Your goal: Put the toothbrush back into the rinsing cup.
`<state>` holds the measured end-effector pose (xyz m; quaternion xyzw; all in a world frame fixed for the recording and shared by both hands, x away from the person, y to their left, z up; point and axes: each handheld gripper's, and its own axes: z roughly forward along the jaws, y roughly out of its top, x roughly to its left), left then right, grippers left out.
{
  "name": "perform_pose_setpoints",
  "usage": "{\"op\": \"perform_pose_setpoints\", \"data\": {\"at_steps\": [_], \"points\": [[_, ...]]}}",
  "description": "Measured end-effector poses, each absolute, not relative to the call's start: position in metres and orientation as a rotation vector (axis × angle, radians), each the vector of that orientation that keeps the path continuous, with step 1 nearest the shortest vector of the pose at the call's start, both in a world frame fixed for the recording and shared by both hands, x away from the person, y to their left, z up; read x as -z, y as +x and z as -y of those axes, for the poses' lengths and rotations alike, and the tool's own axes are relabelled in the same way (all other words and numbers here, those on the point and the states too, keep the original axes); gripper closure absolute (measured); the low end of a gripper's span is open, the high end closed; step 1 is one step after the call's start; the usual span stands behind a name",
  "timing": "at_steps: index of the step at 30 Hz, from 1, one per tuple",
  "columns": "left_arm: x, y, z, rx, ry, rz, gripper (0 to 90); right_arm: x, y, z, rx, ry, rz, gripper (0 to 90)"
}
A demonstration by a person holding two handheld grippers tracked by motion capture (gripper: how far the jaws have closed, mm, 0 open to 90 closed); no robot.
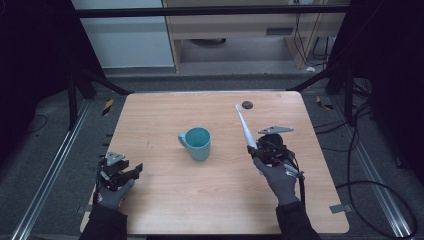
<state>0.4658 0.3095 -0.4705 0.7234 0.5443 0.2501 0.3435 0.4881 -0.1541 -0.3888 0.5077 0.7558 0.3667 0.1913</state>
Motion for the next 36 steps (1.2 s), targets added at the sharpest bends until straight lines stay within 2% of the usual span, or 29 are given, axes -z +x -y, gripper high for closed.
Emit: {"op": "perform_pose_setpoints", "data": {"at_steps": [17, 36], "points": [[0.47, 0.466, -0.311, -0.656, 1.87, -1.417, 41.9, 0.364, 0.503, 0.115, -1.342, 1.329, -1.854, 66.4], [0.469, 0.465, -0.312, -0.671, 1.853, -1.416, 42.0, 0.36, 0.525, 0.054, -1.438, 1.309, -1.677, 66.4]]}}
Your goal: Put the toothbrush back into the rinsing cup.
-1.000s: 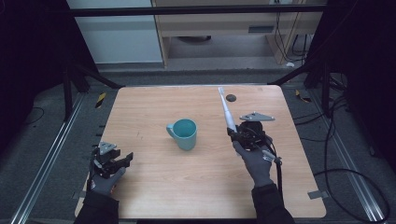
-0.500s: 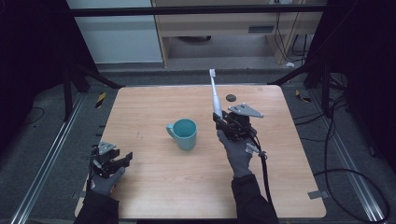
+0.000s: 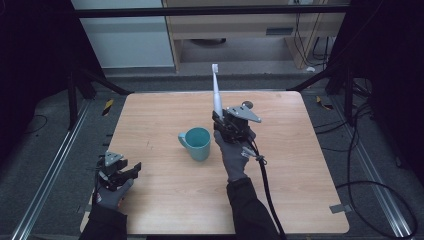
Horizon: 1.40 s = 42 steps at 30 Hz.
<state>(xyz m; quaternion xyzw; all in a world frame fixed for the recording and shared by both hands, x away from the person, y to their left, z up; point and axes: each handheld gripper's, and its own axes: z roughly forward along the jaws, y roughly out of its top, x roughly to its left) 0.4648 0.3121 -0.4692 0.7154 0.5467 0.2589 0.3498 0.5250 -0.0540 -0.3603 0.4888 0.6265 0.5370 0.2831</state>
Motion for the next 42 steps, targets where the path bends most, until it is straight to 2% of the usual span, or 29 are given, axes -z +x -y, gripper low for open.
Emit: {"op": "perform_pose_setpoints", "data": {"at_steps": [17, 42], "points": [[0.468, 0.464, -0.314, -0.673, 1.84, -1.417, 42.0, 0.381, 0.545, -0.005, -1.497, 1.354, -1.589, 66.3], [0.468, 0.464, -0.314, -0.677, 1.84, -1.416, 42.1, 0.435, 0.548, -0.024, -1.352, 1.409, -1.706, 66.0]]}}
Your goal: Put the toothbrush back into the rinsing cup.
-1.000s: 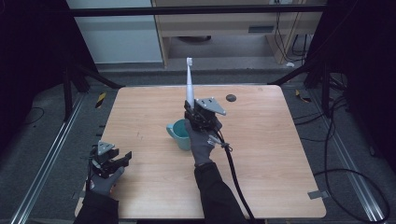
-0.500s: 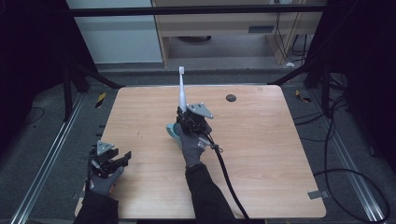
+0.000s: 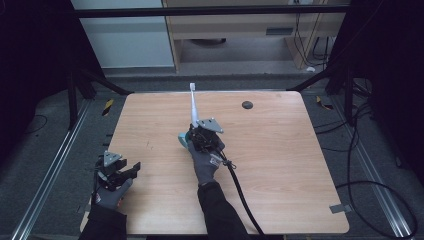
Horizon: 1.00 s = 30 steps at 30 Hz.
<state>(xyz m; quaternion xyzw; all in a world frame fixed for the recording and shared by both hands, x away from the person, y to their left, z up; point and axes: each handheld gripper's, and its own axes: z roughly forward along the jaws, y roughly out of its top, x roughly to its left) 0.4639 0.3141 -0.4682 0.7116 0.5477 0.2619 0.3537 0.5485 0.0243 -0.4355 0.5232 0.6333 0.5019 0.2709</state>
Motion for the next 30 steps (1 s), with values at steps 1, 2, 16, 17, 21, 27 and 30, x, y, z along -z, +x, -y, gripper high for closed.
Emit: {"op": "perform_pose_setpoints", "data": {"at_steps": [1, 2, 16, 17, 21, 27, 30], "points": [[0.468, 0.464, -0.314, -0.677, 1.84, -1.417, 42.1, 0.436, 0.548, -0.024, -1.348, 1.414, -1.71, 66.0], [0.468, 0.464, -0.314, -0.677, 1.84, -1.417, 42.1, 0.436, 0.548, -0.024, -1.348, 1.414, -1.71, 66.0], [0.469, 0.465, -0.313, -0.671, 1.845, -1.419, 41.9, 0.441, 0.547, -0.025, -1.324, 1.424, -1.789, 60.8], [0.469, 0.465, -0.314, -0.671, 1.845, -1.42, 41.8, 0.439, 0.546, -0.025, -1.325, 1.413, -1.788, 56.7], [0.469, 0.465, -0.314, -0.671, 1.844, -1.418, 41.7, 0.431, 0.539, -0.019, -1.352, 1.371, -1.784, 43.4], [0.468, 0.463, -0.313, -0.674, 1.842, -1.412, 41.3, 0.416, 0.52, 0.001, -1.509, 1.289, -1.789, 31.7], [0.468, 0.463, -0.313, -0.674, 1.841, -1.41, 41.0, 0.412, 0.515, 0.016, -1.535, 1.275, -1.783, 29.5]]}}
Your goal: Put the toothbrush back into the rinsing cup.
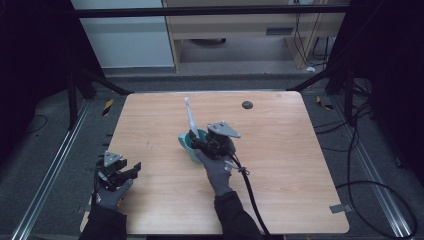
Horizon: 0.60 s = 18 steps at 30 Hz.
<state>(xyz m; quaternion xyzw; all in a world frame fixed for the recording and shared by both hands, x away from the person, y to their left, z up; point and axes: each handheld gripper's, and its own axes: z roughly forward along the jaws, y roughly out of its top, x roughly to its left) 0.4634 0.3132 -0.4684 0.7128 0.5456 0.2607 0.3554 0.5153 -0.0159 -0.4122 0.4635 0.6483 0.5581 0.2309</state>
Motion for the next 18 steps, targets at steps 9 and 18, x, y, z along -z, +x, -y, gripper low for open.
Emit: {"op": "perform_pose_setpoints", "data": {"at_steps": [9, 18], "points": [[0.473, 0.465, -0.311, -0.656, 1.861, -1.392, 36.6, 0.416, 0.504, 0.114, -1.421, 1.311, -1.861, 24.3], [0.477, 0.467, -0.309, -0.635, 1.889, -1.377, 32.0, 0.454, 0.477, 0.193, -1.237, 1.357, -1.917, 22.0]]}}
